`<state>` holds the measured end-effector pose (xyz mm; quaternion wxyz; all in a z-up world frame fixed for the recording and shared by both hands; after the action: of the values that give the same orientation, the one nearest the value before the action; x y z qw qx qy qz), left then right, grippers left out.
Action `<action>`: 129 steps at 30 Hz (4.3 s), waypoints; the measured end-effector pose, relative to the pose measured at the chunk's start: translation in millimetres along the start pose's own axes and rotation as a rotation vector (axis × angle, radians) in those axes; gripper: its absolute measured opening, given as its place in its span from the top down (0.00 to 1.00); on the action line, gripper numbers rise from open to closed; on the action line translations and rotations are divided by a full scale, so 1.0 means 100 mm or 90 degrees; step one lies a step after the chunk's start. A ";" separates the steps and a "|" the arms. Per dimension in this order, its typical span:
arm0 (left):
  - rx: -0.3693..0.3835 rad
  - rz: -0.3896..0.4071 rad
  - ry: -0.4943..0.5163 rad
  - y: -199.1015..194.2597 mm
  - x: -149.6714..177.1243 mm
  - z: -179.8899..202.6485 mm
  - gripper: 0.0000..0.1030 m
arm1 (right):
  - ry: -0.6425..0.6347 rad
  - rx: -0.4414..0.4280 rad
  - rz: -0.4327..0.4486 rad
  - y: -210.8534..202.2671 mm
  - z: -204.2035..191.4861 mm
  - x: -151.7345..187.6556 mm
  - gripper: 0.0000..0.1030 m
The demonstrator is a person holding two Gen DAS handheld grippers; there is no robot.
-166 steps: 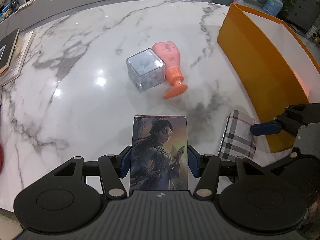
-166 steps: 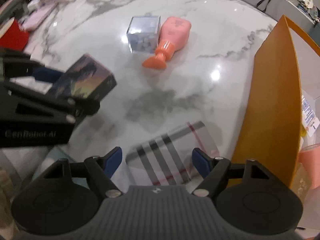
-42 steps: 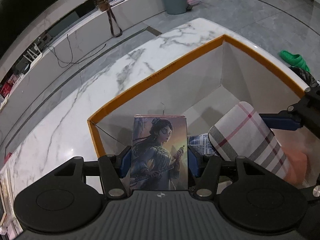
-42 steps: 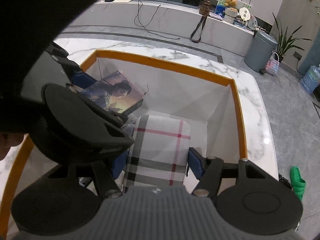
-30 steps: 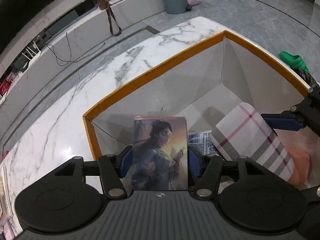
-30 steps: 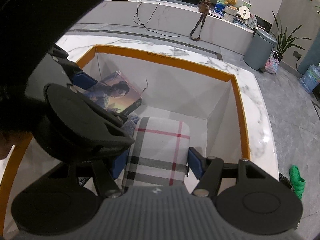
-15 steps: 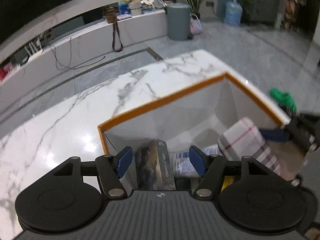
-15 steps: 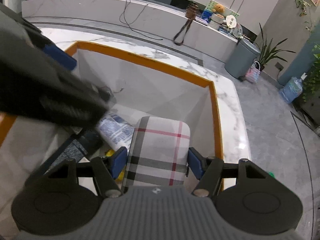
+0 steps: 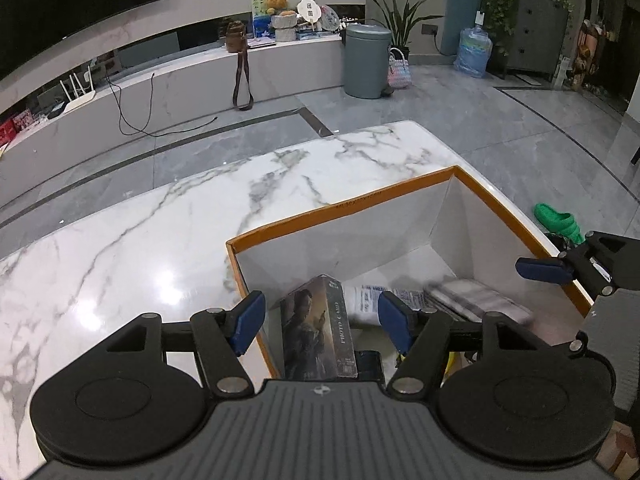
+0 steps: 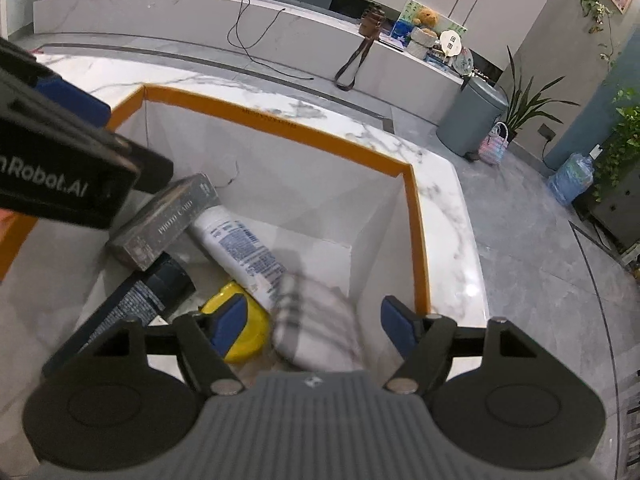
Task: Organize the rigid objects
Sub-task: 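Open left tool releasing the card box while right tool releases the plaid case, then withdraw both tools from the orange box toward the clear cube and pink bottle, then close left tool on the clear cube box while right tool closes on the pink bottle cap, then lift and carry the clear cube with left tool while right tool carries the pink bottle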
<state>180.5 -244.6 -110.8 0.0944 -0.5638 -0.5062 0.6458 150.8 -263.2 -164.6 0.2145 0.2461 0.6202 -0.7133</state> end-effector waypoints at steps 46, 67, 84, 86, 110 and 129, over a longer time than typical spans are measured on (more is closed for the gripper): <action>-0.131 -0.053 -0.176 -0.90 1.35 -1.89 0.16 | -0.076 -0.247 0.043 -1.09 -2.06 -0.36 0.10; -0.090 -0.089 -0.281 -0.23 1.57 -2.06 0.24 | -0.093 -0.249 -0.076 -0.09 -2.69 -0.30 0.40; -0.096 -0.112 -0.324 -0.07 1.60 -2.06 0.18 | -0.100 -0.263 -0.115 0.13 -2.77 -0.19 0.76; -0.084 -0.115 -0.338 -0.06 1.61 -2.05 0.18 | -0.097 -0.264 -0.116 0.13 -2.76 -0.18 0.76; -0.015 -0.210 -0.217 -0.59 2.25 -1.53 0.47 | -0.082 -0.281 -0.144 -0.53 -2.61 0.68 0.76; 0.016 -0.191 -0.142 -0.84 2.52 -1.15 0.29 | -0.084 -0.257 -0.078 -0.98 -2.57 1.08 0.43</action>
<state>150.4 32.2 -189.0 0.1396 -0.4056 -0.5839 0.6893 28.0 5.0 -183.0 0.2559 0.1126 0.7490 -0.6008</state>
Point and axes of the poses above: each gripper's, at about its wrist camera, not at the fingertips, and y roughly the way its jaws point, z to its right, x to its underside, the point moved 10 cm from there along y, roughly the way its jaws point, and after that the axes turned 6 degrees about y, right-handed, at the moved point
